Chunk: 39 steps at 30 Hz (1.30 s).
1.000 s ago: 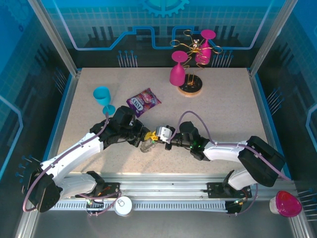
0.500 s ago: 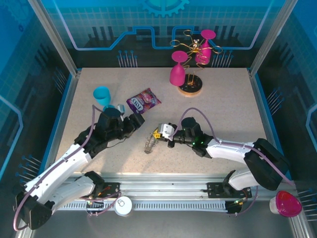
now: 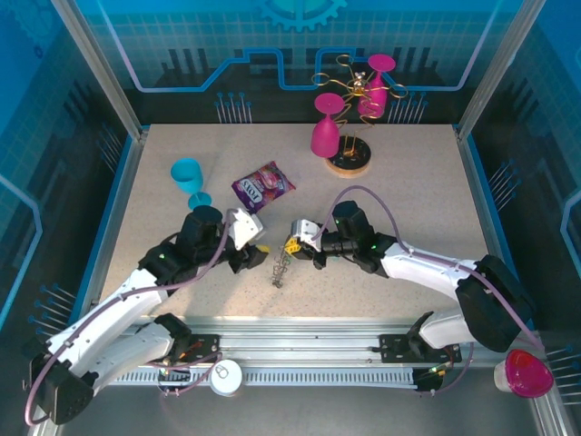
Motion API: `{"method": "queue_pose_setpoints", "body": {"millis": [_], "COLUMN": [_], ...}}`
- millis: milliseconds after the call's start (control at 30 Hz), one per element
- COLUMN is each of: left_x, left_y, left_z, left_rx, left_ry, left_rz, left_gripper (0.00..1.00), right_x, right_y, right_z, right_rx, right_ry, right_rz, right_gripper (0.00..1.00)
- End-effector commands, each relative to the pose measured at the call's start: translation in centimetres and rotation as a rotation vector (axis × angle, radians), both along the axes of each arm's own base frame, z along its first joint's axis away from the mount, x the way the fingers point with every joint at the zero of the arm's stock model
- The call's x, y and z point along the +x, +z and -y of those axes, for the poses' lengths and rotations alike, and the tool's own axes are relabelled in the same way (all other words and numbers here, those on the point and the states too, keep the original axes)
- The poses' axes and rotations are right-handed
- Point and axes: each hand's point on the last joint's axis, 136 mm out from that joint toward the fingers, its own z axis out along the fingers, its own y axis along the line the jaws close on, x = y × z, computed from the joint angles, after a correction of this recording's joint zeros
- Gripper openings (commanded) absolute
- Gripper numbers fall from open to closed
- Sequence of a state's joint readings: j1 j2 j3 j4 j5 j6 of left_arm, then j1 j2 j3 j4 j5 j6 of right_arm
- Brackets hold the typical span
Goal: Put the keys on the keyring
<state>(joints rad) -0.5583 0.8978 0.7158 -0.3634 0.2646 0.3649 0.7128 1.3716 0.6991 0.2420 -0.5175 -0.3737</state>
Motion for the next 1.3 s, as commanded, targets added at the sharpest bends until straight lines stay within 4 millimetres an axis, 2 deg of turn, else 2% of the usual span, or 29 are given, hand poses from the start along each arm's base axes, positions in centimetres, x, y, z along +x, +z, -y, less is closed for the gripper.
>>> {"method": "queue_pose_setpoints", "body": {"millis": [0,267,900,1033,1133,1200,1267], "left_x": [-1.8,-1.5,-0.6,-0.6,-0.8,-0.8,-0.7], "left_y": [-1.1,-2.5,-2.8,-2.7,-2.8,-2.7,-2.5], "left_z": [1.4,3.0,4.1,4.2,4.1,4.0,3.9], "left_rx": [0.050,0.028,0.004,0.004,0.012,0.014,0.007], "left_ry": [-0.242,-0.326,-0.342,-0.345,-0.348,-0.346,-0.335], "left_rz": [0.068,0.049,0.023,0.023,0.017,0.025,0.047], "left_gripper": [0.43,0.33,0.18,0.11,0.01,0.00,0.00], "right_x": [-0.6,-1.1,-1.8,-2.1,-2.2,-1.9,-0.8], "right_y": [1.5,2.1,2.7,2.7,3.1,3.3,3.8], "right_z": [-0.2,-0.3,-0.9,-1.0,-1.0,-0.7,0.1], "right_rx": [0.010,0.010,0.022,0.015,0.032,0.051,0.088], "right_ry": [0.058,0.093,0.138,0.149,0.151,0.119,0.040], "right_rz": [-0.012,-0.019,-0.002,0.000,0.000,-0.011,-0.028], "right_gripper": [0.00,0.00,0.00,0.00,0.00,0.00,0.19]}}
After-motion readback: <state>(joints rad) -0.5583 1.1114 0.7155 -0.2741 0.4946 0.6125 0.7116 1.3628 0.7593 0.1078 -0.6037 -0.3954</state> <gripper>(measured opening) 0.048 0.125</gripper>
